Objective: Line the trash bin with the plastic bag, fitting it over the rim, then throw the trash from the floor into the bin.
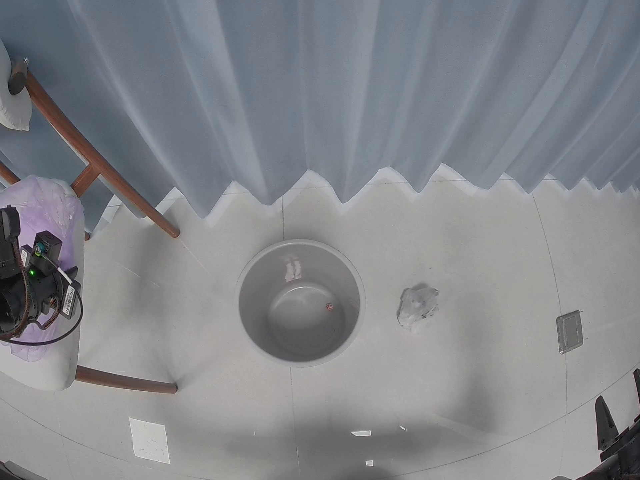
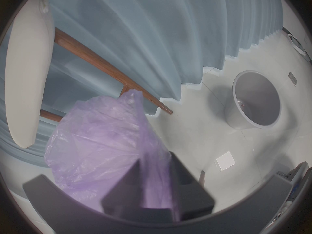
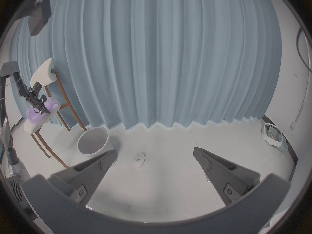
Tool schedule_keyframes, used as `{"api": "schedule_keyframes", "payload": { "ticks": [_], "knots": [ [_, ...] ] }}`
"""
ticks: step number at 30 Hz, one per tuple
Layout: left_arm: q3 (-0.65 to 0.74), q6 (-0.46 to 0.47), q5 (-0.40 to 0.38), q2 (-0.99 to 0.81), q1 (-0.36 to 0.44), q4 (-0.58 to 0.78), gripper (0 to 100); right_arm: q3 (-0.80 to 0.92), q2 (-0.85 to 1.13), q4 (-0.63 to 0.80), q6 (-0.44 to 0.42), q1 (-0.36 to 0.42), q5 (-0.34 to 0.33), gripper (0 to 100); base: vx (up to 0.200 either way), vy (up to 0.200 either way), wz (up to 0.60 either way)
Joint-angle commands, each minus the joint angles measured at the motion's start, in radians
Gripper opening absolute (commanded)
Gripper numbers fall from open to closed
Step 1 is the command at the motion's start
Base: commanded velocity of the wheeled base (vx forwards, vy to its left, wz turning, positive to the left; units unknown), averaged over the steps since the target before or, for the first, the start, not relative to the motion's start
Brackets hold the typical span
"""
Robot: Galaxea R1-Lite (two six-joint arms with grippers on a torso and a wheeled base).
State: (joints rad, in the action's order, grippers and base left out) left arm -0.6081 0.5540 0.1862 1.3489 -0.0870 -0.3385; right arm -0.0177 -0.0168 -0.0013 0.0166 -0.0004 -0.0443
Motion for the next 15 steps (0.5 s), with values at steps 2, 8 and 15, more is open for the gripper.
{"api": "schedule_keyframes", "payload": {
  "ticks": [2, 8, 15],
  "knots": [
    [0.002, -0.077, -0.004, -0.050, -0.002, 0.009, 0, 0.018, 0.017, 0.000, 0.000, 0.000, 0.000, 100, 0.000, 0.000, 0.00],
    [-0.004, -0.180, -0.031, -0.139, 0.003, 0.019, 0, 0.018, 0.017, 0.000, 0.000, -0.001, 0.001, 100, 0.000, 0.000, 0.00],
    [-0.012, -0.399, -0.180, -0.231, 0.072, 0.016, 0, 0.018, 0.017, 0.000, 0.000, -0.001, 0.003, 100, 0.000, 0.000, 0.00]
  ]
}}
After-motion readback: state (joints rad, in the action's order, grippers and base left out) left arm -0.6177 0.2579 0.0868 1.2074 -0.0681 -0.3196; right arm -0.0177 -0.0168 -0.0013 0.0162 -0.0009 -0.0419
